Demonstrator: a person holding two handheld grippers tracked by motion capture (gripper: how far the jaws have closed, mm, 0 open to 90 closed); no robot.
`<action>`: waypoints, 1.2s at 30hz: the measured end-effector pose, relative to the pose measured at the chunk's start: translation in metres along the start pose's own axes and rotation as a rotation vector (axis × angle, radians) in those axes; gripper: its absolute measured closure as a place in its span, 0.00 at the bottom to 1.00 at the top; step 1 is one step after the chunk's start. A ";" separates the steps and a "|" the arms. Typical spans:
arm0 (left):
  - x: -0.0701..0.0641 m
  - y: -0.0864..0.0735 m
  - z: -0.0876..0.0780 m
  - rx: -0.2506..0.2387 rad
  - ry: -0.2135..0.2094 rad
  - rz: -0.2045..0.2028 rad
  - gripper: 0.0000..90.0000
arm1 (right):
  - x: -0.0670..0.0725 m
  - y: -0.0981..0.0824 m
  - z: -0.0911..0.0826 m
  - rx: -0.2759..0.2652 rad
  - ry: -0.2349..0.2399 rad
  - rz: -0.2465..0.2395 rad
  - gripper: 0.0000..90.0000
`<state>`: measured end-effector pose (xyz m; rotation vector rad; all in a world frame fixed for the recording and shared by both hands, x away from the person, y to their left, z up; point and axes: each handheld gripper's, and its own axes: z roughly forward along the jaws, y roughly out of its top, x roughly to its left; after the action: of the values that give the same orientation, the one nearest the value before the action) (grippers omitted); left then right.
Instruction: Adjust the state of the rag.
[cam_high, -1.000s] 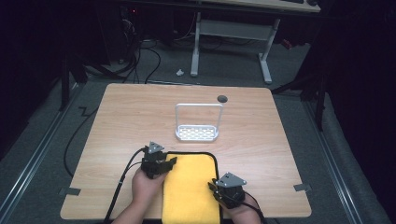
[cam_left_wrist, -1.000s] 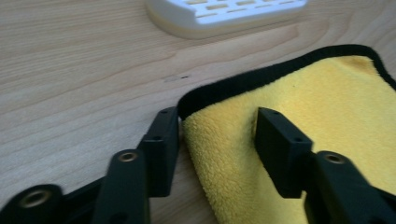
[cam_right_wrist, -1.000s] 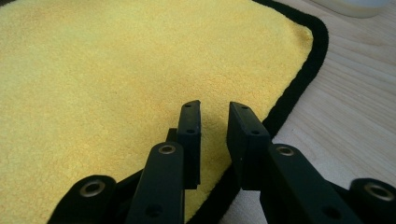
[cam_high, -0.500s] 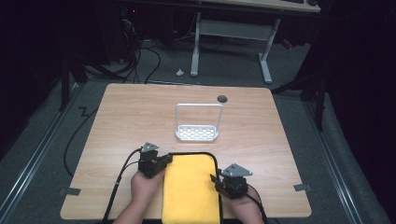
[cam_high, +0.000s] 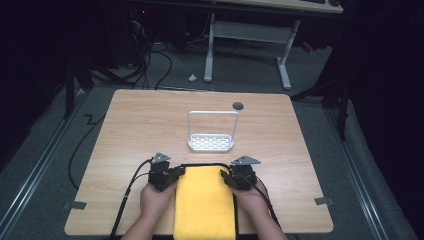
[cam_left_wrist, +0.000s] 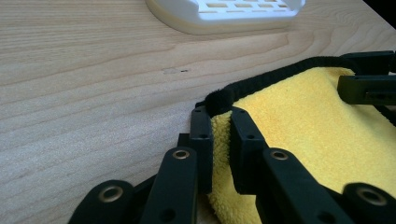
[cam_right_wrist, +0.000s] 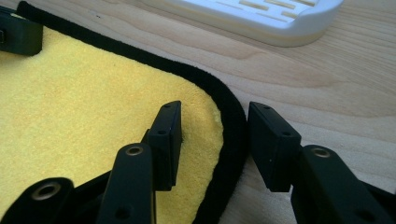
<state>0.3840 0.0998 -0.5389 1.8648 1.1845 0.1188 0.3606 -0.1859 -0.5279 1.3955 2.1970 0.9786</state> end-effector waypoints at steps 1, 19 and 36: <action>0.000 0.000 0.000 0.001 0.002 0.002 0.90 | 0.000 0.000 0.000 0.003 0.002 0.003 0.65; -0.004 -0.004 -0.007 -0.055 -0.040 0.057 0.90 | 0.018 -0.006 -0.013 -0.071 -0.033 -0.106 0.92; -0.023 -0.010 -0.049 -0.204 -0.066 0.152 0.91 | 0.032 -0.017 -0.056 -0.291 0.041 -0.056 0.92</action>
<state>0.3404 0.1145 -0.5083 1.7632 0.9480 0.2514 0.3006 -0.1821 -0.4987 1.1846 2.0109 1.2581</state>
